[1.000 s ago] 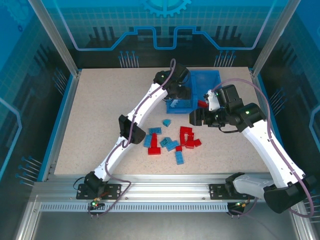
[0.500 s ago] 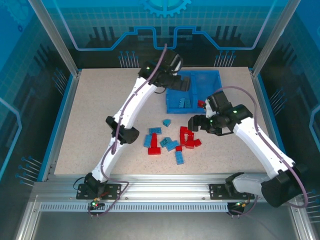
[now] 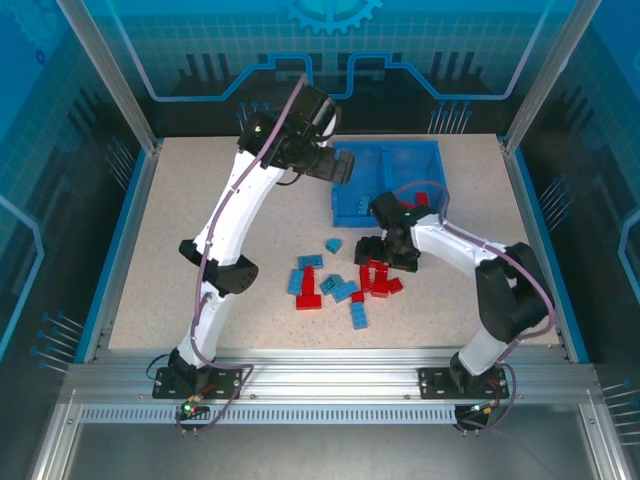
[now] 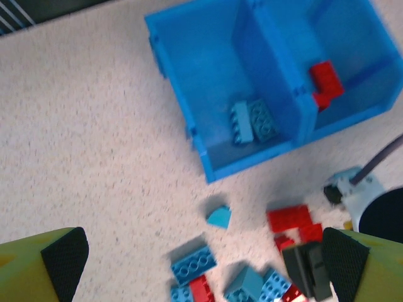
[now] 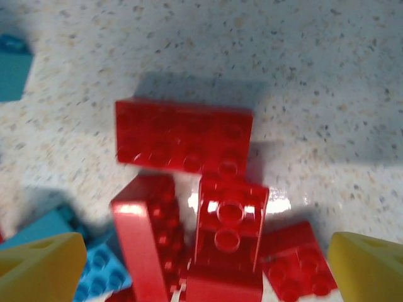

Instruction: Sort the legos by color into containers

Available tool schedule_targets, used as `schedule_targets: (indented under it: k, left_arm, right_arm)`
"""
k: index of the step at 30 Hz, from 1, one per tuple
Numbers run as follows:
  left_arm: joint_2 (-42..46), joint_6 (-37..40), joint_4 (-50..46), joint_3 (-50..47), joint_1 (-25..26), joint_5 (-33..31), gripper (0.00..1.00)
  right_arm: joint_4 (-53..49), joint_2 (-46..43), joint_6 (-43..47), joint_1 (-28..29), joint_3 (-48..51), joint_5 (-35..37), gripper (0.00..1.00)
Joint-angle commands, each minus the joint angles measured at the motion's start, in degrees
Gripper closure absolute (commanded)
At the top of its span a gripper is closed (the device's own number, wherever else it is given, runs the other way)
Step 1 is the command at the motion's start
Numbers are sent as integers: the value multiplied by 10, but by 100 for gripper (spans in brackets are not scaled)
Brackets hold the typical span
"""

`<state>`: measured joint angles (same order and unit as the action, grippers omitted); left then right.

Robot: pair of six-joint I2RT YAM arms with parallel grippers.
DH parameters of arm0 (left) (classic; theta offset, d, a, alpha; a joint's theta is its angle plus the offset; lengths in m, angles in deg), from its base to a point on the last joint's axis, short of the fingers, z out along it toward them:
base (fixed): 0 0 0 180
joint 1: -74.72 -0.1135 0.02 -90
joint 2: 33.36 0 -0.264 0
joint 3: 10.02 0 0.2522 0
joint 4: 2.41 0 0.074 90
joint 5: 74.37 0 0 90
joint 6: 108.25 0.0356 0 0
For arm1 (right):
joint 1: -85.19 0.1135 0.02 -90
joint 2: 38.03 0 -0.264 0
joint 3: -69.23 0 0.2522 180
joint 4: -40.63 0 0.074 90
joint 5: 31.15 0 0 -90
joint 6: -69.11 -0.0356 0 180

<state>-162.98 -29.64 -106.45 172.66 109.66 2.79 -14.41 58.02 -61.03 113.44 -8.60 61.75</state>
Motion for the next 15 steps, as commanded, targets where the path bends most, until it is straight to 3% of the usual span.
schedule_targets:
  k: [1,8,15]
  left_arm:
    - [41,16,-33,-42,-12,7,1]
    - [101,25,-27,-142,-16,41,1]
    - [155,31,41,-264,-16,106,1]
  right_arm:
    - [39,46,-15,8,-32,17,0]
    - [52,124,-13,15,-74,-7,8]
    - [48,146,-9,15,-80,7,34]
